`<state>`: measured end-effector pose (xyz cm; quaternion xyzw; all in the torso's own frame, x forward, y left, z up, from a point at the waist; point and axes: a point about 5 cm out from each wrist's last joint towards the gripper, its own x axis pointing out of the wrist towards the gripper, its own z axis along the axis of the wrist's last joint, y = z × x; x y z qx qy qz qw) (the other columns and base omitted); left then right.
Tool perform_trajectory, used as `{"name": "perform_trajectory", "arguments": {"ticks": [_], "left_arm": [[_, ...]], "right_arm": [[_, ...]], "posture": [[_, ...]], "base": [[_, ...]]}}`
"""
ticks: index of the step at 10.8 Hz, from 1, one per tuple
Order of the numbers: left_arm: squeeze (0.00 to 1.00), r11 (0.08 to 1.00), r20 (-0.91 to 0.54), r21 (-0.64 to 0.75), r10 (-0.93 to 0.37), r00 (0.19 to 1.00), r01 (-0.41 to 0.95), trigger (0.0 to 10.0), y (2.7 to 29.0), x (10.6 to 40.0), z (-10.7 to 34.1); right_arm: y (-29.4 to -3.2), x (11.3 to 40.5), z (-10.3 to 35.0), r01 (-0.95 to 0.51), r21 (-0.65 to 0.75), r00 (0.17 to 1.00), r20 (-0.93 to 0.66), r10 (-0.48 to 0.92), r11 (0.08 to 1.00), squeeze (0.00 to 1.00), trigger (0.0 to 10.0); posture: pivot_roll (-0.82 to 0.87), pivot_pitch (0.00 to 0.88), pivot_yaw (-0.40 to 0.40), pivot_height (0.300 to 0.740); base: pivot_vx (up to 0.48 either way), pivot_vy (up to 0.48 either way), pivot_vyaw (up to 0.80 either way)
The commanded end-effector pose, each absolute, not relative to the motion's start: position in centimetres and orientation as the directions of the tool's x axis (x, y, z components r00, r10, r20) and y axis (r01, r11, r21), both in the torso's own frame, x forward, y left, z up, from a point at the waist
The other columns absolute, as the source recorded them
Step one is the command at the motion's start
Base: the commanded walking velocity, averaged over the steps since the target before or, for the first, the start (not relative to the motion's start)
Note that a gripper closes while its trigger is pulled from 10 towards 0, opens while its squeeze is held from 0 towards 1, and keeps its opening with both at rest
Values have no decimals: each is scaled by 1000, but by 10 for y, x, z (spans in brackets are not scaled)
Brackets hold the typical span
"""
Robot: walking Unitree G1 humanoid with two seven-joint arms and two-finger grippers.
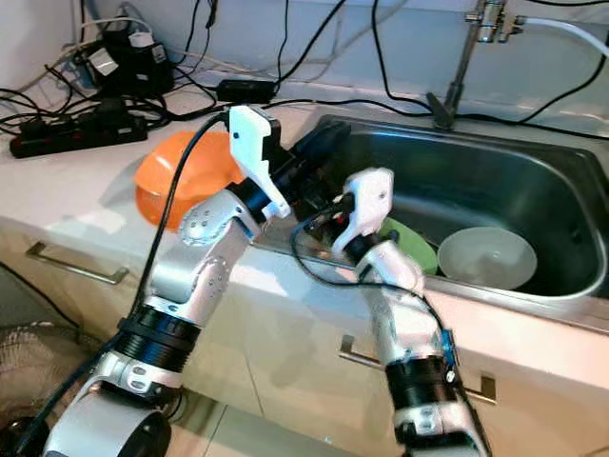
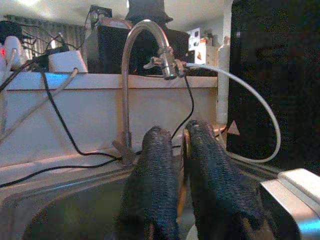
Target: Kitchen organization
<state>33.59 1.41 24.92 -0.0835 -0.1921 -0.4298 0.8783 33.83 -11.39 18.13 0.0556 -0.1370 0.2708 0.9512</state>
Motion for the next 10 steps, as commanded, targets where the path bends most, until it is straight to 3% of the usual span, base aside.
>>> {"name": "perform_trajectory", "arguments": {"ticks": [1, 10], "left_arm": [[1000, 615, 420, 28, -723, 549, 788, 10000, 14, 336, 254], [1000, 675, 389, 49, -692, 608, 736, 10000, 21, 343, 249]], "right_arm": [[-113, 339, 174, -525, 71, 830, 261, 492, 848, 0, 0], [-113, 339, 174, -529, 77, 828, 265, 494, 845, 0, 0]], "posture": [[148, 14, 64, 740], [148, 15, 64, 740]], "base": [[0, 0, 0], [0, 0, 0]]}}
